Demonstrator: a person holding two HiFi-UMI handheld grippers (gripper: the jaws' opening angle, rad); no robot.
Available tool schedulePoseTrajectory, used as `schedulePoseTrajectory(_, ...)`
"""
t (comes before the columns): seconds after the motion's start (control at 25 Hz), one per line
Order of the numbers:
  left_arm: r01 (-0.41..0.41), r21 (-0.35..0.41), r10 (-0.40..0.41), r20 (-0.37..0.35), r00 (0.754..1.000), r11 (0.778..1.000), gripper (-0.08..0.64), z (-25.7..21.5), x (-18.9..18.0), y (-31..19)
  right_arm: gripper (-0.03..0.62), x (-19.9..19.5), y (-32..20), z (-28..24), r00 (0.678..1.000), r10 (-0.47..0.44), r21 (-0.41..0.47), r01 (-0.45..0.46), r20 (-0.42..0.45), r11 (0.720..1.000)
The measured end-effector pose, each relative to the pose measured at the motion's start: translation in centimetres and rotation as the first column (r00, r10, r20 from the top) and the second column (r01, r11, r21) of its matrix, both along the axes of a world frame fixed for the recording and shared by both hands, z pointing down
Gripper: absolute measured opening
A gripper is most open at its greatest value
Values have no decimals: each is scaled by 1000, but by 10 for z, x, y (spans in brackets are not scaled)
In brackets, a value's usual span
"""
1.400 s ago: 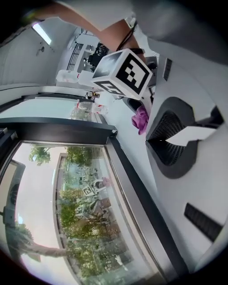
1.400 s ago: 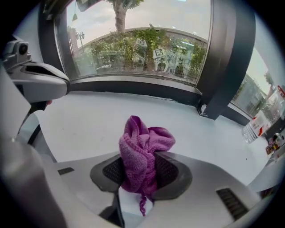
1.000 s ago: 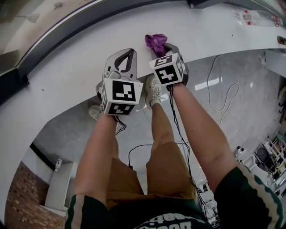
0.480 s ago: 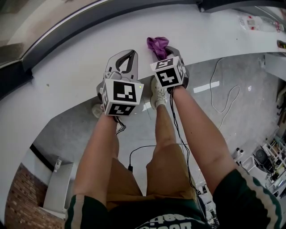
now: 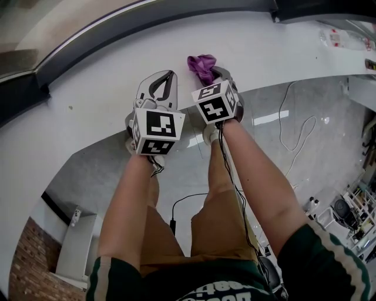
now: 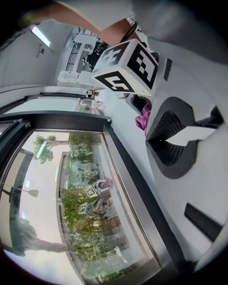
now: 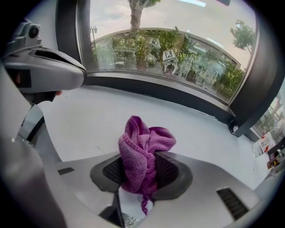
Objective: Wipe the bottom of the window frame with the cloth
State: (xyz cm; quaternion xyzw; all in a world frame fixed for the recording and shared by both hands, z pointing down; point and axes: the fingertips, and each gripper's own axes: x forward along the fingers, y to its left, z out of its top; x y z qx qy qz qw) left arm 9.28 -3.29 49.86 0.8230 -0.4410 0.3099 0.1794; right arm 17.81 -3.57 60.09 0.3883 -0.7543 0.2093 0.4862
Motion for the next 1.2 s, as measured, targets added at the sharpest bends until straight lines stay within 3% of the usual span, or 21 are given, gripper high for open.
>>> schedulePoseTrajectory(0.28, 3, -10, -2, 23, 1000, 1000, 9, 5, -31, 5, 163, -25, 5, 0, 1000, -4, 0, 4, 13, 1000)
schedulePoseTrajectory(0.6, 39, -35, -38, 52, 998, 999, 9, 19, -80, 17, 162, -78, 19, 3, 996, -78, -38, 80, 51, 996)
schedulePoseTrajectory(1.2, 206, -86, -201, 63, 977, 975, 9, 34, -185, 44, 162, -191, 39, 0, 972, -179, -85, 194, 153, 977)
